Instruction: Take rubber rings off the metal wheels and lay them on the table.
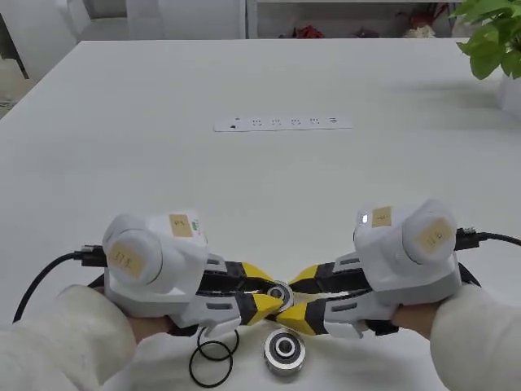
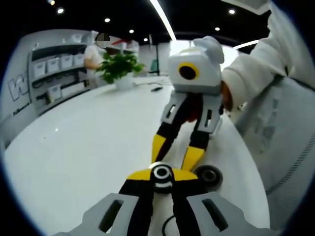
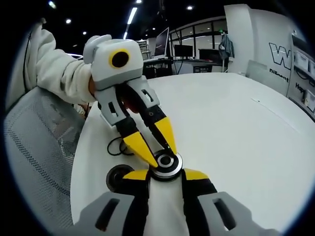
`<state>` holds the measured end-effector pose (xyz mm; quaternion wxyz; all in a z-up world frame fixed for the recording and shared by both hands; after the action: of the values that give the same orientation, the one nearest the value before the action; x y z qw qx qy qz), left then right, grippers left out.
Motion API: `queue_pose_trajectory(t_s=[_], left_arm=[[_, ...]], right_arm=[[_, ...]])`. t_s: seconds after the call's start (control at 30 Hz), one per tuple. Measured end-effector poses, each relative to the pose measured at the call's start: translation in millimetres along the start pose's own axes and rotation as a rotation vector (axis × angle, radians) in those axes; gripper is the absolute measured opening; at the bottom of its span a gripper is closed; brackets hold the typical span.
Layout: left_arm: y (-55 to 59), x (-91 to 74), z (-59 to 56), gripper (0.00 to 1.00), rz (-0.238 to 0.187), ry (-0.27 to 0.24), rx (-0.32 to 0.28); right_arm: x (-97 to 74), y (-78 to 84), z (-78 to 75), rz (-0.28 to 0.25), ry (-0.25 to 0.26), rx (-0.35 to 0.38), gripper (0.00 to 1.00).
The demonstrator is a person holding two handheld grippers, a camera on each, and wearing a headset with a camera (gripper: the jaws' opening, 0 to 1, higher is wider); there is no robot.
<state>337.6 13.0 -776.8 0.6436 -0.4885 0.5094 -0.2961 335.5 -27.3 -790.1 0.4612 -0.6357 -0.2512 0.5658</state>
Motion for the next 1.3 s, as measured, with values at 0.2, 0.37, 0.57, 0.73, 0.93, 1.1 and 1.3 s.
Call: queue_pose_trajectory(t_s=[0.2, 0.37, 0.57, 0.73, 0.93, 1.1, 1.3], left_arm=[[0.2, -0.4, -0.5, 0.14, -0.003, 0.0, -0.005], [0.9, -1.9, -0.6, 0.14, -0.003, 0.002, -0.008], [2.0, -4.1, -0.3, 0.14, -0.001, 0.0, -0.01], [2.0, -4.2, -0.6, 0.14, 0.0, -0.003, -0.009], [2.2, -4.6, -1.0, 0.14, 0.005, -0.005, 0.005], [2.4, -4.8, -0.8, 0.14, 0.006, -0.006, 0.01], [2.2, -4.3, -0.5, 0.14, 0.006, -0.004, 0.012]], right_arm=[[-4.5, 2.1, 0.0, 0.015, -0.012, 0.016, 0.19], [-4.6, 2.3, 0.7, 0.02, -0.016, 0.009, 0.17], [-6.3, 5.0, -1.8, 0.035, -0.007, -0.01, 0.04], [-6.2, 4.8, -2.9, 0.045, 0.004, -0.008, 0.02], [-9.1, 2.9, -7.0, 0.057, 0.028, 0.044, 0.0], [-10.5, 1.6, -8.8, 0.057, 0.039, 0.096, 0.0], [-12.5, 1.8, -10.4, 0.039, 0.048, 0.269, 0.0]])
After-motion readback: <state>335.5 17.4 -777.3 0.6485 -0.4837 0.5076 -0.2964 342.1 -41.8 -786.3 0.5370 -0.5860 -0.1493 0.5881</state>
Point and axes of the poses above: the centre of the closed fingertips' face, and the gripper's own axes: x roughly forward along the fingers, z roughly to its left, y roughly out of its underside, the point moved 3 cm from there along -x, roughly backward along the fingers, and after that the axes turned 6 degrees about -z, right-handed, at the moved point
